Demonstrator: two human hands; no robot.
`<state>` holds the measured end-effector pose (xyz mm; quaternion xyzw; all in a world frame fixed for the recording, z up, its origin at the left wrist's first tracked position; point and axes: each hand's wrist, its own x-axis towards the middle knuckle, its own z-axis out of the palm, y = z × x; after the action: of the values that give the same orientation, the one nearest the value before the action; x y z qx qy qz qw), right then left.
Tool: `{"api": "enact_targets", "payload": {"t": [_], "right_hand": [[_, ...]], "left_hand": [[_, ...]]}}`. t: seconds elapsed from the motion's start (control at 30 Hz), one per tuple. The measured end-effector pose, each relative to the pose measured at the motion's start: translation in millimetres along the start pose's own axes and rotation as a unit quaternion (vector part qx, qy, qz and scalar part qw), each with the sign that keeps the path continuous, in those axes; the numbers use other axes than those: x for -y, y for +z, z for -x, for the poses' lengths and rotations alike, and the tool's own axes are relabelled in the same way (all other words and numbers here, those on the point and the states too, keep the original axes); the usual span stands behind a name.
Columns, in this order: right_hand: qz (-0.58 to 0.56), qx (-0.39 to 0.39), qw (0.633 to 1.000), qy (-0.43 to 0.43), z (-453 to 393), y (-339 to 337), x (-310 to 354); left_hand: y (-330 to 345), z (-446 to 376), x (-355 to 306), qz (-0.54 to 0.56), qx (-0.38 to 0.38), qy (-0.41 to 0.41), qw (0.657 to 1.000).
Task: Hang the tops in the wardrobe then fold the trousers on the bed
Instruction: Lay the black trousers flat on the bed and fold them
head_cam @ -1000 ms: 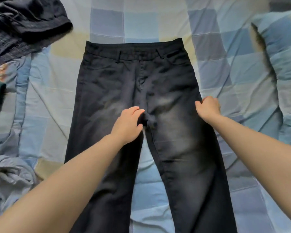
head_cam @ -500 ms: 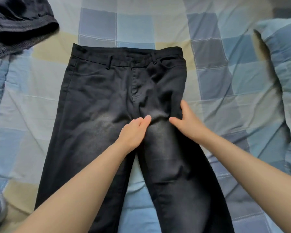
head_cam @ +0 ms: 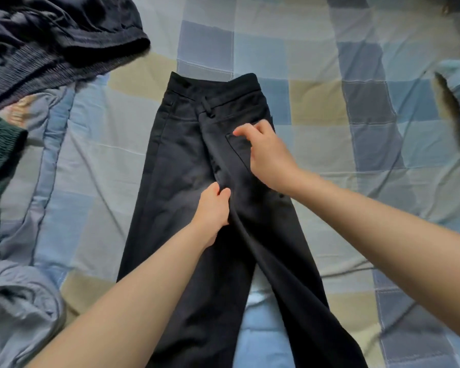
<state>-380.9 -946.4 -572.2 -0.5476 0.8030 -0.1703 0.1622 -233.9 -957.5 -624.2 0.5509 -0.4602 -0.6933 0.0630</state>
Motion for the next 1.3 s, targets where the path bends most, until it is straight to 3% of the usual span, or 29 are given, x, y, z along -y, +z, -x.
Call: {"api": "enact_targets", "payload": {"t": [0.1, 0.2, 0.3, 0.37, 0.43, 0.5, 0.63, 0.7, 0.8, 0.87, 0.93, 1.0, 1.07, 1.13, 1.2, 1.3], "right_hand": [[0.188, 0.113, 0.97, -0.103, -37, 13, 21], [0.335, 0.146, 0.907, -0.21, -64, 32, 39], [0.413, 0.166, 0.868, -0.219, -87, 49, 59], [0.419, 0.182, 0.869, -0.189, -97, 57, 68], [0.376, 0.179, 0.898, -0.146, -103, 59, 75], [0.3, 0.127, 0.939, -0.108, -106, 60, 83], [0.224, -0.029, 0.97, -0.088, -123, 65, 95], [0.21, -0.06, 0.972, -0.083, -137, 72, 104], [0.169, 0.032, 0.98, -0.103, -147, 87, 106], [0.186, 0.052, 0.974, -0.119, -146, 95, 97], [0.183, -0.014, 0.978, -0.096, -147, 87, 81], [0.17, -0.083, 0.982, -0.002, -148, 72, 59], [0.103, -0.111, 0.973, 0.175, -148, 60, 29], [-0.059, -0.054, 0.934, 0.347, -146, 57, 2], [-0.233, 0.009, 0.89, 0.393, -141, 64, -14], [-0.322, 0.009, 0.877, 0.356, -139, 69, -35]], "left_hand": [[-18, -1, 5, -0.078, 0.014, 0.044, 0.996], [-42, -1, 7, -0.17, 0.0, 0.111, 0.979], [-71, 1, 10, -0.238, -0.016, 0.144, 0.96], [-92, 1, 14, -0.284, -0.016, 0.135, 0.949], [-114, 0, 18, -0.317, -0.038, 0.147, 0.936], [-136, -6, 14, -0.303, -0.089, 0.182, 0.931], [-168, -23, -9, -0.152, -0.208, 0.2, 0.945], [-174, -36, -6, -0.121, -0.207, 0.144, 0.96], [-171, -49, 14, -0.073, -0.146, 0.041, 0.986], [-171, -53, 21, -0.029, -0.137, 0.028, 0.99], [-171, -55, 20, 0.006, -0.136, 0.039, 0.99], [-172, -58, 13, 0.035, -0.139, 0.052, 0.988], [-172, -65, 4, 0.052, -0.146, 0.06, 0.986], [-171, -77, -11, 0.084, -0.144, 0.048, 0.985], [-169, -88, -30, 0.137, -0.126, 0.028, 0.982], [-161, -110, -48, 0.103, -0.116, 0.046, 0.987]]}}
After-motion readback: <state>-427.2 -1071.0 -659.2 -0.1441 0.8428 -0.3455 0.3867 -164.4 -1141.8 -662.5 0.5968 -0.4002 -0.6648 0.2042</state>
